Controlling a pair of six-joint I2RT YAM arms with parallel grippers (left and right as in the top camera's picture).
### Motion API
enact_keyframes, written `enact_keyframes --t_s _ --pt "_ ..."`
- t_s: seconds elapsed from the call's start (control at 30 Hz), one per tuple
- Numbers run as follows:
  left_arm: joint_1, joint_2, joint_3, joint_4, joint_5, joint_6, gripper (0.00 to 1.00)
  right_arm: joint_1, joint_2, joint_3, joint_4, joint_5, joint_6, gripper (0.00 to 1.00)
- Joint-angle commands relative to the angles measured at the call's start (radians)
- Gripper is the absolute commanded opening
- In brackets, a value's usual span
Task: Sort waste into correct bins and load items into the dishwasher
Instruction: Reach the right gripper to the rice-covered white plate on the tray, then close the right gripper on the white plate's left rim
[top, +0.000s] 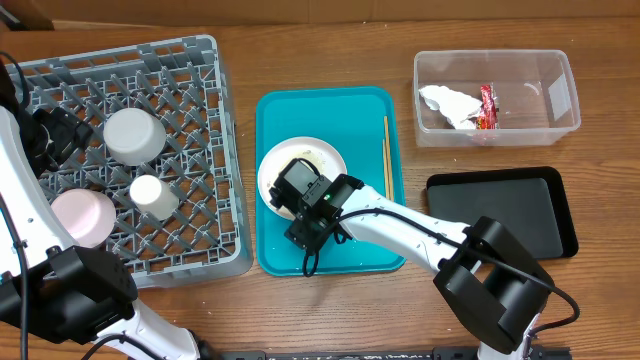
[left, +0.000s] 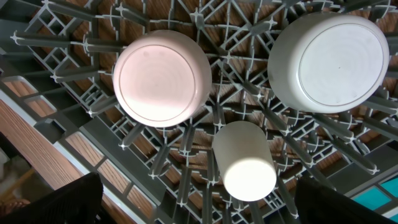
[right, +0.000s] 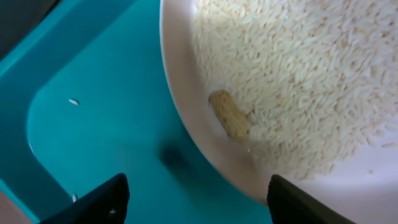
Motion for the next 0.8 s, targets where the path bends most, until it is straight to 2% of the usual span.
enact_keyframes --t_s 0.0,0.5,0.77 --pt "-0.003 -0.008 0.015 0.001 0.004 -0.014 1.0 -0.001 -0.004 0.028 -0.029 0.014 -0.031 0.72" --pt "-0.003 -0.008 0.015 0.001 0.004 -0.014 1.0 0.0 0.002 0.026 -0.069 0.059 -0.108 0.72" --pt "-0.003 -0.008 0.015 0.001 0.004 -0.014 1.0 -0.037 0.005 0.026 -0.162 0.058 -0.016 0.68"
